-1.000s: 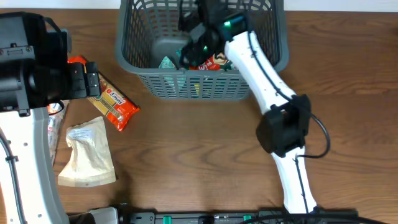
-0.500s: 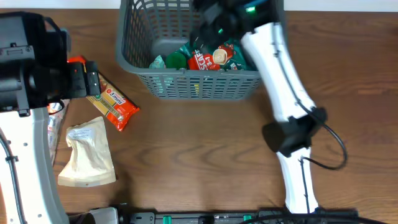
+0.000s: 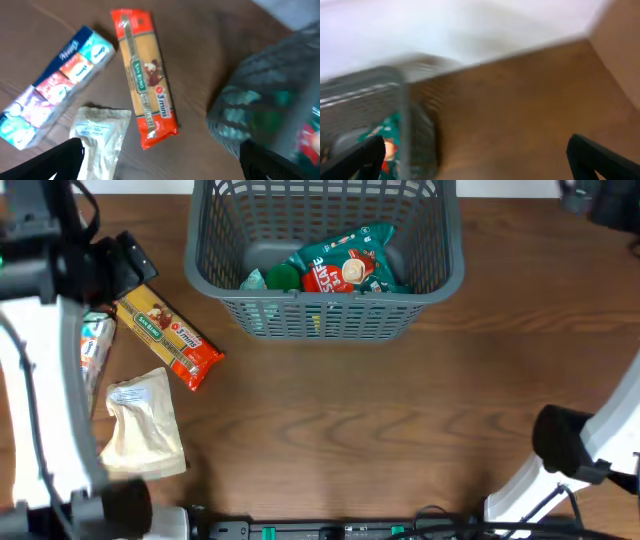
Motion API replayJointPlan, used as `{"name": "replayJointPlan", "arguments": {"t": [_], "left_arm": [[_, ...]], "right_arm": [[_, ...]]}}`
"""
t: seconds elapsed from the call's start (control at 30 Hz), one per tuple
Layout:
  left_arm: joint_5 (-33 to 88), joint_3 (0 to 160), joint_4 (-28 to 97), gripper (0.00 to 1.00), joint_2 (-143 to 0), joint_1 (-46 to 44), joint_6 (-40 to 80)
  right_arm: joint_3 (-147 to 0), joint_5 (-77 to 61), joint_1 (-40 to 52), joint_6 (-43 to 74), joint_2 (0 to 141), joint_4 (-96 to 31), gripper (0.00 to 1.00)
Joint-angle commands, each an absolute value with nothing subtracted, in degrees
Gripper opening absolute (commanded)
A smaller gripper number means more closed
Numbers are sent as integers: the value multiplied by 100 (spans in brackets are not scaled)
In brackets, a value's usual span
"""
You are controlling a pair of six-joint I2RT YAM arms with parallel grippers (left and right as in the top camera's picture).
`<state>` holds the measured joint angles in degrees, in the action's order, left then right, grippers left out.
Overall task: Pack container
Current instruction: 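Withdraw the right gripper and move the left gripper toward the spaghetti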
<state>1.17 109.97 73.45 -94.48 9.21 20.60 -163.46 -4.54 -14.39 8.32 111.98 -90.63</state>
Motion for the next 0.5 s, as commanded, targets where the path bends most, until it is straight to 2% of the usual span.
{"name": "replayJointPlan", "arguments": {"t": [0.0, 0.17, 0.47], "left_arm": [[128, 11030, 7360, 98, -10020, 965, 1992], [128, 10978, 7177, 98, -10766, 965, 1979], [375, 10414, 6372, 99, -11716, 1149, 2403]], "right_arm": [[-16241, -672, -1929, 1264, 11404, -9297, 99], [-16236, -670, -2255, 1262, 11404, -9413, 99], [-16236, -666, -2252, 1219, 11404, -9360, 99]]}}
